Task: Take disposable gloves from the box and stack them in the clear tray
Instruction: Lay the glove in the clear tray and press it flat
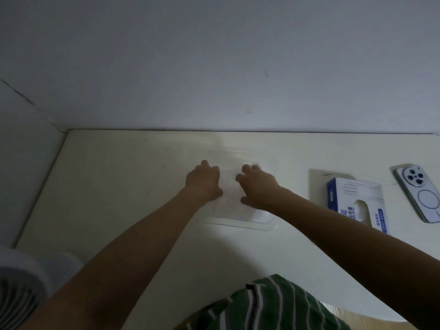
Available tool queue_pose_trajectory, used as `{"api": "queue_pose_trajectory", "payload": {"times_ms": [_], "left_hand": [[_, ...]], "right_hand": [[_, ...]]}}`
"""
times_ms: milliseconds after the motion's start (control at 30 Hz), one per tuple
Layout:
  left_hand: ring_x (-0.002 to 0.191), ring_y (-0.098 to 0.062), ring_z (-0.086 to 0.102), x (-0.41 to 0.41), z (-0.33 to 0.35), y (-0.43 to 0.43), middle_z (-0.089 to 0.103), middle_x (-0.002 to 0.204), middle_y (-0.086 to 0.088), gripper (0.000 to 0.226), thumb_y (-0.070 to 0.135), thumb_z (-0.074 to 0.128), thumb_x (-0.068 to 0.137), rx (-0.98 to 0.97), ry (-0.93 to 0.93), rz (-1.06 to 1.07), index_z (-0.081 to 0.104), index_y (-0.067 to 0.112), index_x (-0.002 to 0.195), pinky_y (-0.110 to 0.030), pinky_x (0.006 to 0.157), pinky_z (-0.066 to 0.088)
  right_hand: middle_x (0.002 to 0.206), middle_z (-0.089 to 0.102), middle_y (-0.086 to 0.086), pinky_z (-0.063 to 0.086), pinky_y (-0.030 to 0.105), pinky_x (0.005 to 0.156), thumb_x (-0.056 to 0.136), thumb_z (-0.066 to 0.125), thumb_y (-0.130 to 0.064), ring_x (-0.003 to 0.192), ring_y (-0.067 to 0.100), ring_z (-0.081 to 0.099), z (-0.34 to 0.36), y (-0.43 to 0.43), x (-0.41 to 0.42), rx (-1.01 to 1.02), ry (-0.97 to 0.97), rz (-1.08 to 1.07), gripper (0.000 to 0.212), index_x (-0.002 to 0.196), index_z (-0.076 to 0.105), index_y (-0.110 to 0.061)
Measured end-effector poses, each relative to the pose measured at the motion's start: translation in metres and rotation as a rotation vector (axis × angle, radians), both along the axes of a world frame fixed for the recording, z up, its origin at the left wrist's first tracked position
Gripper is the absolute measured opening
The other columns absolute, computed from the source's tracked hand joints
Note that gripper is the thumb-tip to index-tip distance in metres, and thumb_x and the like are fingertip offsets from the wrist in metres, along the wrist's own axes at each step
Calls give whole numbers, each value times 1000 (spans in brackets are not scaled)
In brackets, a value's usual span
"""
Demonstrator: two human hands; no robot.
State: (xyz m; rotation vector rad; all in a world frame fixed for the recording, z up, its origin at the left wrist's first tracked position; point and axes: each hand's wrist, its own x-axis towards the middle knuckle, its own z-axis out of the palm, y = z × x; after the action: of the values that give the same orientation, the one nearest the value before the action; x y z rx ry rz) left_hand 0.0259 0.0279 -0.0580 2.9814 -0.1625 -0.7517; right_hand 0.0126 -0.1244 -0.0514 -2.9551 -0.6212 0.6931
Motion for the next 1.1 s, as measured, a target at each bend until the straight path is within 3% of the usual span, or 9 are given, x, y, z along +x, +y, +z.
{"api": "queue_pose_trajectory", "payload": {"times_ms": [100, 200, 333, 433, 567, 700, 833, 1000, 1100], "left_hand": [[87, -20, 61, 2, 19, -24, 64, 102, -3, 17, 24, 58, 89, -220, -261, 98, 66, 18, 102, -29, 71, 45], [79, -18, 61, 2, 33, -68, 68, 87, 3, 9, 25, 58, 90, -383, -387, 104, 64, 22, 95, -28, 67, 46], [74, -18, 59, -5, 37, -134, 65, 78, 7, 8, 27, 56, 88, -552, -338, -5, 60, 24, 95, -29, 66, 46], [79, -20, 61, -17, 29, -182, 65, 83, 4, 11, 28, 56, 90, -617, -123, -177, 63, 22, 96, -28, 67, 44], [94, -22, 63, -32, 5, -232, 68, 104, -5, 19, 25, 60, 91, -538, 208, -362, 65, 13, 104, -25, 73, 43], [95, -27, 62, -43, -15, -264, 67, 103, -8, 24, 29, 61, 91, -483, 240, -384, 61, 11, 105, -36, 82, 51], [92, -25, 59, -44, -30, -276, 60, 98, -2, 30, 41, 65, 86, -403, 192, -363, 51, 19, 102, -32, 74, 46], [82, -23, 53, -44, -37, -282, 49, 87, 2, 35, 44, 66, 81, -316, 91, -364, 42, 23, 96, -30, 67, 35], [87, -25, 55, -43, -37, -281, 56, 94, 0, 41, 46, 69, 78, -297, 90, -360, 39, 24, 94, -29, 68, 35]], "right_hand": [[116, 58, 3, 52, 33, 81, 93, 57, -27, 106, 20, 55, 29, -19, 2, 201, -170, -64, 29, 120, 63, -17], [97, 66, 0, 52, 35, 75, 92, 55, -24, 87, 20, 62, 49, -60, -1, 368, -247, -246, 18, 102, 69, -19], [90, 70, 0, 53, 36, 73, 92, 54, -21, 81, 21, 63, 46, -137, -16, 359, -249, -463, 18, 98, 71, -16], [92, 71, 4, 55, 41, 78, 92, 56, -21, 82, 22, 64, 30, -197, -37, 285, -148, -604, 16, 97, 70, -16], [101, 70, 2, 56, 34, 80, 88, 62, -17, 87, 17, 65, 1, -250, -70, 113, -17, -663, 16, 102, 69, -20], [98, 58, 4, 54, 30, 74, 84, 64, -29, 81, 18, 60, -22, -267, -86, 40, 43, -615, 17, 100, 60, -26], [103, 47, 5, 49, 30, 69, 80, 72, -41, 83, 22, 56, -40, -268, -85, -65, 21, -499, 54, 127, 53, -24], [89, 43, 1, 42, 27, 60, 75, 68, -29, 67, 19, 50, -51, -265, -79, -71, -45, -532, 31, 100, 64, -10], [86, 47, 0, 41, 27, 62, 83, 65, -26, 70, 19, 53, -54, -269, -78, 29, -101, -527, 20, 95, 67, -11]]}}
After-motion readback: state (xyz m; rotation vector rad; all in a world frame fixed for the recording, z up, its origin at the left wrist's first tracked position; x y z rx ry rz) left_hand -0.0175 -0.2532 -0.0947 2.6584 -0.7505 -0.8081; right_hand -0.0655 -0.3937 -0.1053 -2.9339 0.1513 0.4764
